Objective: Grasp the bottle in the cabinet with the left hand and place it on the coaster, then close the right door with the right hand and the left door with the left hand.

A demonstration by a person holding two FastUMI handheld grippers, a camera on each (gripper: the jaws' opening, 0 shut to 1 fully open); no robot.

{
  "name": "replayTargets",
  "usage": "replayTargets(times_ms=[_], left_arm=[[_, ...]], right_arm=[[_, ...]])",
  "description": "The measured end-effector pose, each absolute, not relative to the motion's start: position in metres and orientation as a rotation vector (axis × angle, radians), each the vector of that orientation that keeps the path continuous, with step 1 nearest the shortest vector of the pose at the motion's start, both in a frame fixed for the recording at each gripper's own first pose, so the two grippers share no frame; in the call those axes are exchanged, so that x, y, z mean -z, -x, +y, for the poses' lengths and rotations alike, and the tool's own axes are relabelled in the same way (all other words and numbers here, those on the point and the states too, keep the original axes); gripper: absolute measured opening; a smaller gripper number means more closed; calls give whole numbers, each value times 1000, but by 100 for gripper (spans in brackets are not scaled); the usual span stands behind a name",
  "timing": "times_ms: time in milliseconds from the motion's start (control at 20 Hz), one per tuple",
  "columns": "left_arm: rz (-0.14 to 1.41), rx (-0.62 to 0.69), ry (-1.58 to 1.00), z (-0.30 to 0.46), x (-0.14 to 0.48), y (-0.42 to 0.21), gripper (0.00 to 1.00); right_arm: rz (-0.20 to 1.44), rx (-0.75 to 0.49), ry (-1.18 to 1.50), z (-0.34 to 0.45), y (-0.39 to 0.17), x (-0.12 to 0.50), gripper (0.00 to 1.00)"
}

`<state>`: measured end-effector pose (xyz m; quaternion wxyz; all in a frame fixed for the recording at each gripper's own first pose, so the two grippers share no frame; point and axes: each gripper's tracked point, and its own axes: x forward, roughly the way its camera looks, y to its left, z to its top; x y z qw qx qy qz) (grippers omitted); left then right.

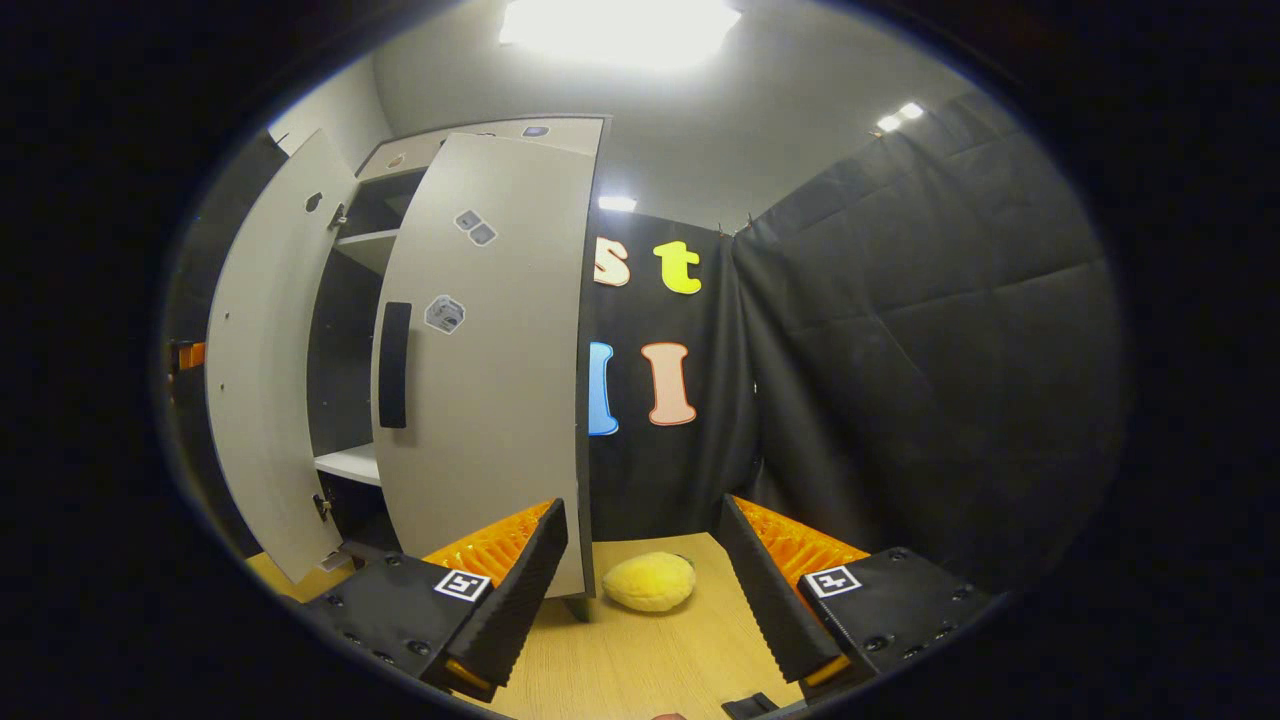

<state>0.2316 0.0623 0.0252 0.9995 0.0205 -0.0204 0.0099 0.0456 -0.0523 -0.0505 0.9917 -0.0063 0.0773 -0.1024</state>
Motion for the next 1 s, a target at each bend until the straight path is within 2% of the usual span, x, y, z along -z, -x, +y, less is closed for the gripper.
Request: replayTargets(times_ms=[150, 500, 600, 650, 700, 1000], left_arm=[[-45, 5, -28, 43, -25, -228, 97], [-54, 14, -24, 22, -30, -223, 97], [-54, 30, -13, 17, -30, -229, 90], [-56, 37, -8, 13, -28, -226, 97], [-58, 43, -1, 8, -28, -228, 83], [-69, 105, 42, -28, -28, -232, 83]], right_arm=[[157, 199, 15, -58, -44, 51, 98], [171, 203, 12, -72, -40, 56, 98], [177, 206, 5, -74, -39, 59, 98], [176, 204, 5, -73, -39, 58, 98], [174, 201, 9, -73, -38, 56, 98], [176, 198, 44, -75, -36, 57, 98]])
